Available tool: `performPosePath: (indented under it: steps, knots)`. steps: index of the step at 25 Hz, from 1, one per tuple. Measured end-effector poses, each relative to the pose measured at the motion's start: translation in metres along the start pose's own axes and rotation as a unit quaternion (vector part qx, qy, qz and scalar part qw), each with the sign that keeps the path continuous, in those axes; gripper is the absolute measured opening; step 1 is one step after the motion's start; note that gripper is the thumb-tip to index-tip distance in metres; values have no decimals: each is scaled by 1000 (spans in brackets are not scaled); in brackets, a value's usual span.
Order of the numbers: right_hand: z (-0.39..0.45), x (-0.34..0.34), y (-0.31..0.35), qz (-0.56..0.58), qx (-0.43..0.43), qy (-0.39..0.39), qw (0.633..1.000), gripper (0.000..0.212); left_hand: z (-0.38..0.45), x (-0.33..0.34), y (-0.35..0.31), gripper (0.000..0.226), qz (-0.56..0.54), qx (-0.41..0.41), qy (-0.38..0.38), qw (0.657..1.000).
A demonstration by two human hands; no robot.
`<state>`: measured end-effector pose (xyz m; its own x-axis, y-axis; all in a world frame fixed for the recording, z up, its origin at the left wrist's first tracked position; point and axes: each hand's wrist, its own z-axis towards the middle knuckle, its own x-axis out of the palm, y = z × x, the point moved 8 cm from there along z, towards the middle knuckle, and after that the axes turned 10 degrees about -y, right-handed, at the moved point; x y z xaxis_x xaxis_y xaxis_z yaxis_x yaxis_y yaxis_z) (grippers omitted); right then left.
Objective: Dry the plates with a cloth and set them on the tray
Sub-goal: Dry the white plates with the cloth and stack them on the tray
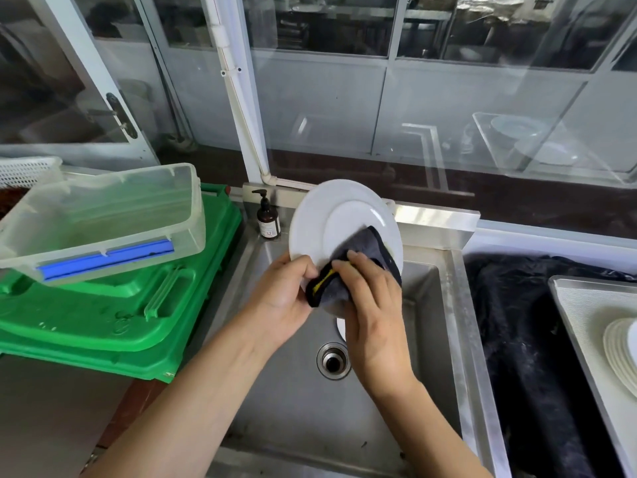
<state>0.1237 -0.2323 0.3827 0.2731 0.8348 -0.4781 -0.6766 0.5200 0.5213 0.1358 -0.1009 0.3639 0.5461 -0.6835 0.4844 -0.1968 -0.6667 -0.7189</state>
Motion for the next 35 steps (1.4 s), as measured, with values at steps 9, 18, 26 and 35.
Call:
performPosePath:
  steps: [9,18,26,35]
  knots:
    - [80,-3,-3,-11,21,-13,1000,36,-10,2,9,49,59,-15,35,998]
    - [34,8,-2,-12,42,58,997,39,-1,-6,-2,54,-20,-8,5,1000]
    - [52,3,2,-25,7,48,999,36,0,0,-4,59,-13,1,-8,1000]
    - [87,-1,2,-35,-5,11,999,39,-7,0,16,46,67,-7,9,998]
